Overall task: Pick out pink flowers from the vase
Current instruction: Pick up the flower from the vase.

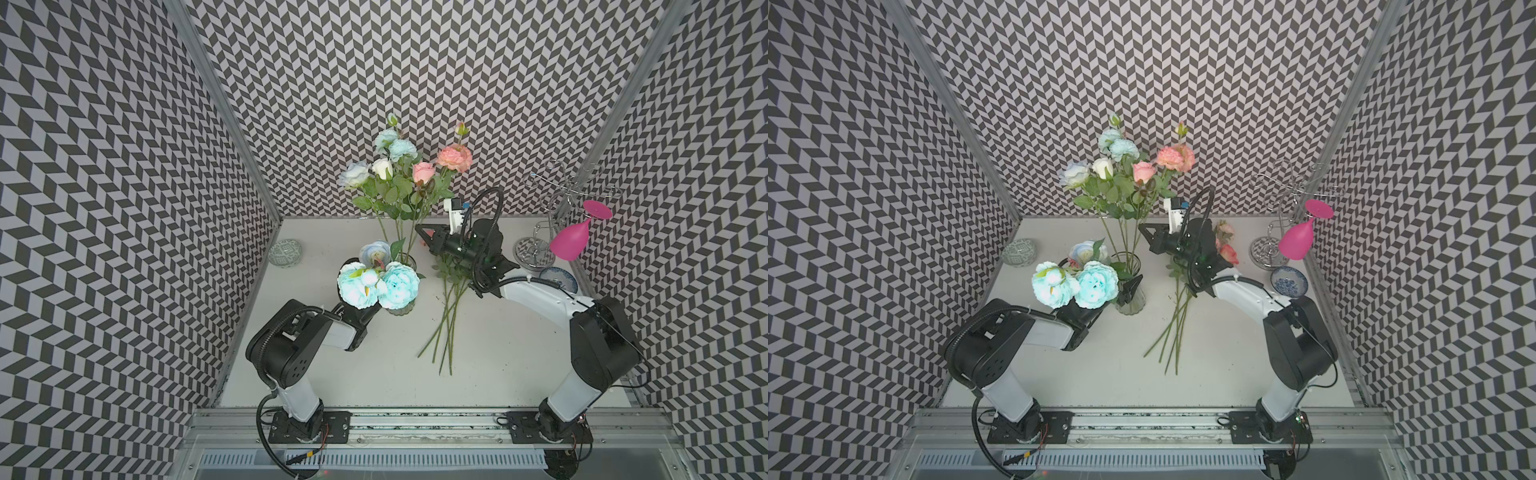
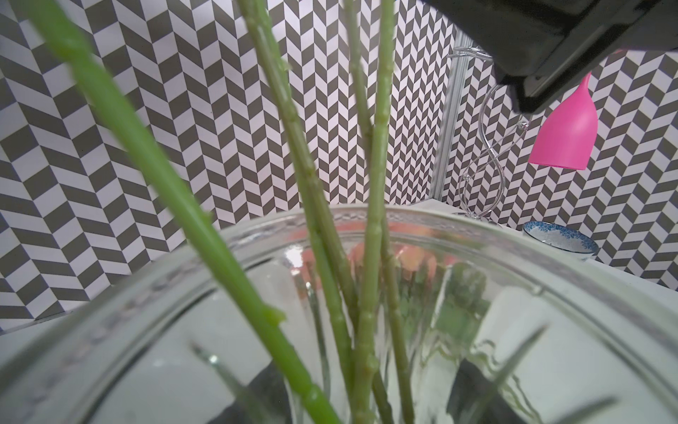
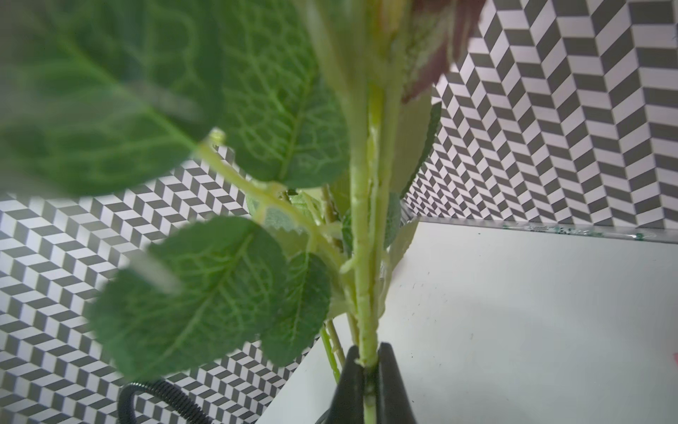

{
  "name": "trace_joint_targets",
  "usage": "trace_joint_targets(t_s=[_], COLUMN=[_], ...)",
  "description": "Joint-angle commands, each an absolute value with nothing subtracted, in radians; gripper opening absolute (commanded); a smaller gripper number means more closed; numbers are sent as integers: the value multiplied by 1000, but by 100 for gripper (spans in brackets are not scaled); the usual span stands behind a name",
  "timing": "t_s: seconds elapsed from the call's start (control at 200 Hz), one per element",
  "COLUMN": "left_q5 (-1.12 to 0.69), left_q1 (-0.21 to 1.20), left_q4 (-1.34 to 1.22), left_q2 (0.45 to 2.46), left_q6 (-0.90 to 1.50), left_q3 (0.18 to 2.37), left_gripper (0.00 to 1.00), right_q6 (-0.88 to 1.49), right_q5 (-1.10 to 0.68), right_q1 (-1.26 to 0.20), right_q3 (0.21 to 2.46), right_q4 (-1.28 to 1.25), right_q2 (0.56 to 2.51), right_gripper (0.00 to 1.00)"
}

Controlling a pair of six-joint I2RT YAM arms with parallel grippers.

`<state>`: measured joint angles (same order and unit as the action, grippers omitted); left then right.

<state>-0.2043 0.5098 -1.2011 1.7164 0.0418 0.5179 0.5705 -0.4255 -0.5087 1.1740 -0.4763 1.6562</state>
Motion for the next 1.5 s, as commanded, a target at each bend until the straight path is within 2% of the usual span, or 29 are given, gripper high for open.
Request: trace_joint_targets(t_s=[0.0, 0.381, 0.621, 0.756, 0.972, 1.342, 1.492], left_q5=[-190, -193, -196, -197, -202, -205, -202], left_q1=[502, 502, 502, 502, 502, 502, 502], left_q4=[-1064, -1068, -1071, -1071, -1068, -1066, -1068], left_q2=[1730, 1737, 1746, 1754, 1750, 1752, 1747], left_q6=[64, 73, 72, 73, 75, 80, 79], left_q3=[483, 485, 486, 489, 489, 490, 486], left_gripper=[0, 0, 0, 0, 0, 0, 0], right_q6=[517, 433, 164, 102, 191, 267, 292], right_q5=[-335, -180, 93, 185, 108, -205, -200], right_q1=[-510, -508, -489, -439, -372, -269, -233], right_q3=[1132, 953, 1123, 1256, 1349, 1363, 1366], right_q4=[-475, -465, -210, -19, 234, 327, 320], right_q2=[1543, 1259, 1076, 1096, 1212, 1253, 1235], right_gripper=[3, 2, 1, 0, 0, 0, 0])
